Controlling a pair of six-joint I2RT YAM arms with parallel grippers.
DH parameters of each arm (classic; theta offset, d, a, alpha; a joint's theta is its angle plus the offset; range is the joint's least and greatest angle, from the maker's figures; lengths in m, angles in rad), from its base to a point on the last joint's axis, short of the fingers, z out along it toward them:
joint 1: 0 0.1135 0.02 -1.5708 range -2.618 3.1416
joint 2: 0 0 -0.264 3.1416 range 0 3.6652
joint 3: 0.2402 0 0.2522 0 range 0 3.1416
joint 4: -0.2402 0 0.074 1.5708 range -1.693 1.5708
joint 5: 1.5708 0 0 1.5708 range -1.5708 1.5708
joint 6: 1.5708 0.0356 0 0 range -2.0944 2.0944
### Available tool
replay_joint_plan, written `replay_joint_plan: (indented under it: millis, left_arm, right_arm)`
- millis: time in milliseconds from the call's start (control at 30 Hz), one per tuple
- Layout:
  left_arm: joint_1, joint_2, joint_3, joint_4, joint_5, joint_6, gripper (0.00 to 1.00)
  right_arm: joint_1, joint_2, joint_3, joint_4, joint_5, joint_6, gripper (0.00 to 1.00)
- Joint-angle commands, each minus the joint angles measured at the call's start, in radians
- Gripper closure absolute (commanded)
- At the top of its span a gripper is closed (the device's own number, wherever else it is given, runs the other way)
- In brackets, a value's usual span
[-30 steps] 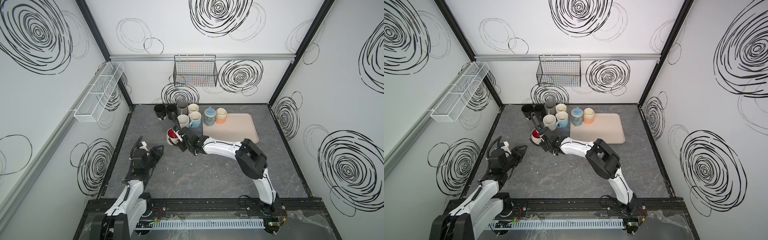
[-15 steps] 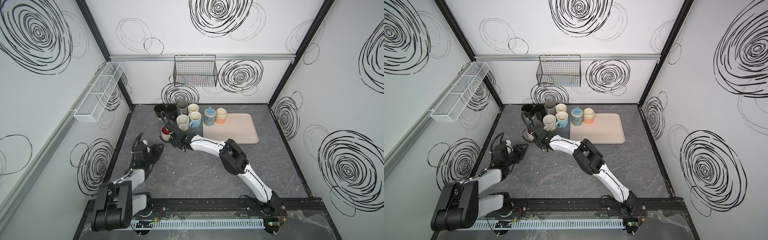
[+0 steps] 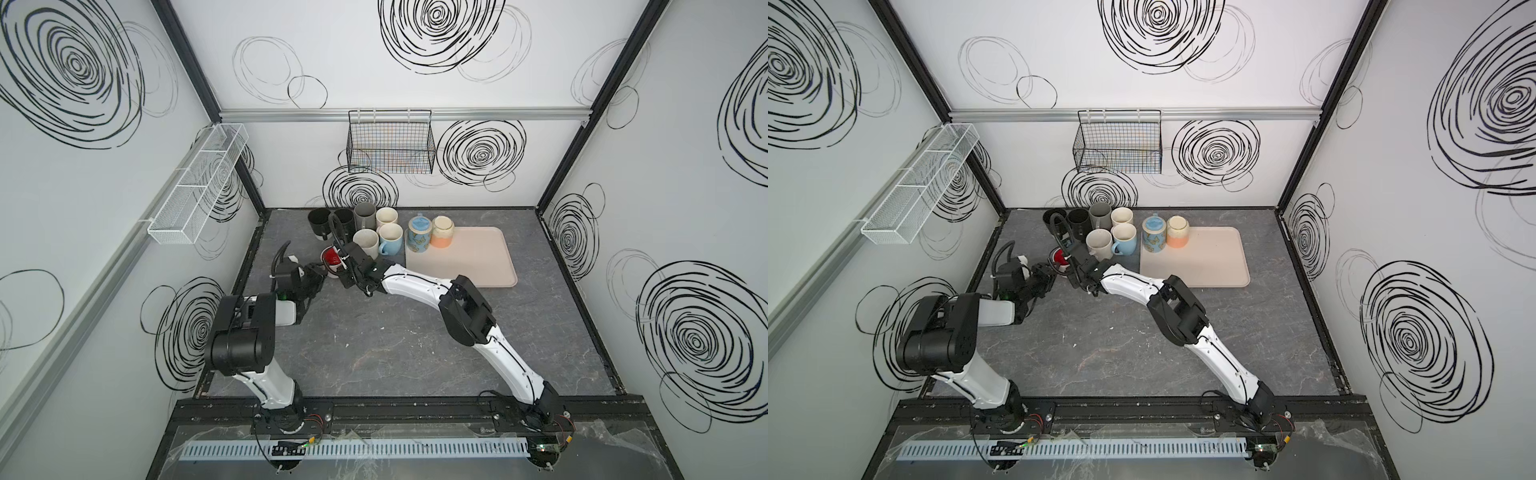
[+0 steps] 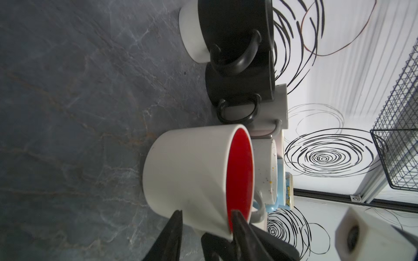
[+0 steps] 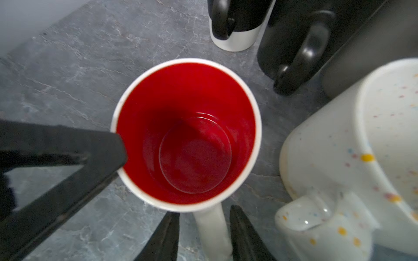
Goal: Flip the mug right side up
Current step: 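Carry the red-lined mug upright to the mug cluster with the left gripper while right withdraws, then lower the red-lined mug beside the speckled mug and open the left gripper, then move the right gripper over the upside-down peach mug on the tray while left withdraws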
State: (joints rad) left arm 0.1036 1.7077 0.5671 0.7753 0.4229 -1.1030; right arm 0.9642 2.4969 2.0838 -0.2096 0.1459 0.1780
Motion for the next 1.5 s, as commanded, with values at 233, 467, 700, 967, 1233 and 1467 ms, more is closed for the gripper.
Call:
replay_joint_plan:
  millis: [233,467,700,967,1233,1467]
  left_arm:
    - [-0.017,0.154,0.174,0.071,0.001,0.013,0.61]
    - [-0.015,0.201,0.262,0.055,0.023,0.043,0.61]
    - [0.02,0.056,0.221,-0.155,-0.008,0.211,0.55]
    - [-0.016,-0.179,0.197,-0.652,-0.162,0.593,0.44]
    - [-0.044,-0.134,0.196,-0.563,-0.055,0.476,0.47]
    - [-0.067,-0.037,0.29,-0.539,-0.094,0.432,0.49]
  right_arm:
    - [-0.035,-0.052,-0.053,0.18,-0.433,0.131,0.58]
    - [-0.048,-0.087,-0.062,0.182,-0.474,0.124,0.54]
    - [-0.105,-0.186,-0.085,0.089,-0.507,0.157,0.5]
    - [-0.144,-0.401,-0.293,0.133,-0.482,0.183,0.5]
    - [-0.233,-0.611,-0.537,0.175,-0.444,0.217,0.5]
    - [-0.339,-0.755,-0.722,0.201,-0.435,0.238,0.49]
